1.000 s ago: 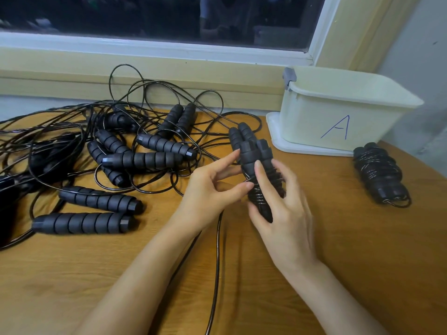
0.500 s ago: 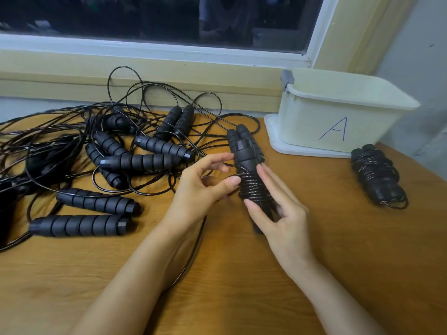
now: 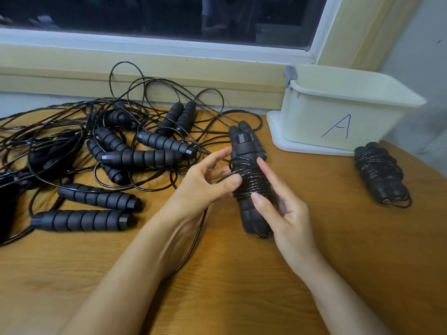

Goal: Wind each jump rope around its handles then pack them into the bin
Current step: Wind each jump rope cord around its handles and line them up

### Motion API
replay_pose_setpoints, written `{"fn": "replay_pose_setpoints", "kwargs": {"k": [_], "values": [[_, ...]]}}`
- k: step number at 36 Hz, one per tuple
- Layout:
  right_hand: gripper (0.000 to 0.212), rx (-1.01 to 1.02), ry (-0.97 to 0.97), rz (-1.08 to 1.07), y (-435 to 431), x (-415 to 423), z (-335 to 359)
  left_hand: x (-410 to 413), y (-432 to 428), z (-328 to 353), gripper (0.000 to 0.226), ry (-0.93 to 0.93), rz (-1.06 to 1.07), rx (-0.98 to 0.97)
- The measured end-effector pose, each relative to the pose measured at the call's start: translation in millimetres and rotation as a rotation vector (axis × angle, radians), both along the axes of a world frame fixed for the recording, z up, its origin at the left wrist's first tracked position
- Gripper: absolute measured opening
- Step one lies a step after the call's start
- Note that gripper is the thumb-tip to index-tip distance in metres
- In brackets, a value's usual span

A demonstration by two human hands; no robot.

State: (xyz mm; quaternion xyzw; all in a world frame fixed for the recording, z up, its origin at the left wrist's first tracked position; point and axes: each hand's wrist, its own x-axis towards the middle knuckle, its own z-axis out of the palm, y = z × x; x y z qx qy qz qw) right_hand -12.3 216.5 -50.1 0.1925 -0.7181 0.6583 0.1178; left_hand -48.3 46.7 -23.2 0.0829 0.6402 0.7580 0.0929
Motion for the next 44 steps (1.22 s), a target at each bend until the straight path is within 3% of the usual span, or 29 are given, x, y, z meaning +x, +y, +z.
{"fn": "replay_pose_setpoints", "kwargs": {"k": [7, 12, 20, 26, 31, 36, 44], "values": [[0.051, 0.018, -0.009, 0.009, 2, 0, 0, 2, 4, 1, 0.061, 0.025, 0.059, 0.004], [0.047, 0.248, 0.106, -0.076, 0, -1, -1, 3, 8, -3, 0.063, 0.025, 0.089, -0.04], [0.048, 0.367, 0.128, -0.13, 4, -5, -5, 8, 10, 4, 0.089, 0.101, 0.075, -0.152], [0.048, 0.331, 0.129, -0.1, 7, -5, -5, 8, 9, 3, 0.081, 0.096, 0.157, -0.123], [0.052, 0.494, 0.281, -0.232, 4, -7, -8, 6, 11, 3, 0.07, 0.051, 0.324, -0.083], [0.051, 0.583, 0.293, -0.299, 2, -5, -8, 9, 16, 0, 0.062, 0.07, 0.443, -0.108], [0.102, 0.949, 0.253, -0.56, -14, 7, 3, 13, 20, 1, 0.07, 0.06, 0.396, -0.095]]}}
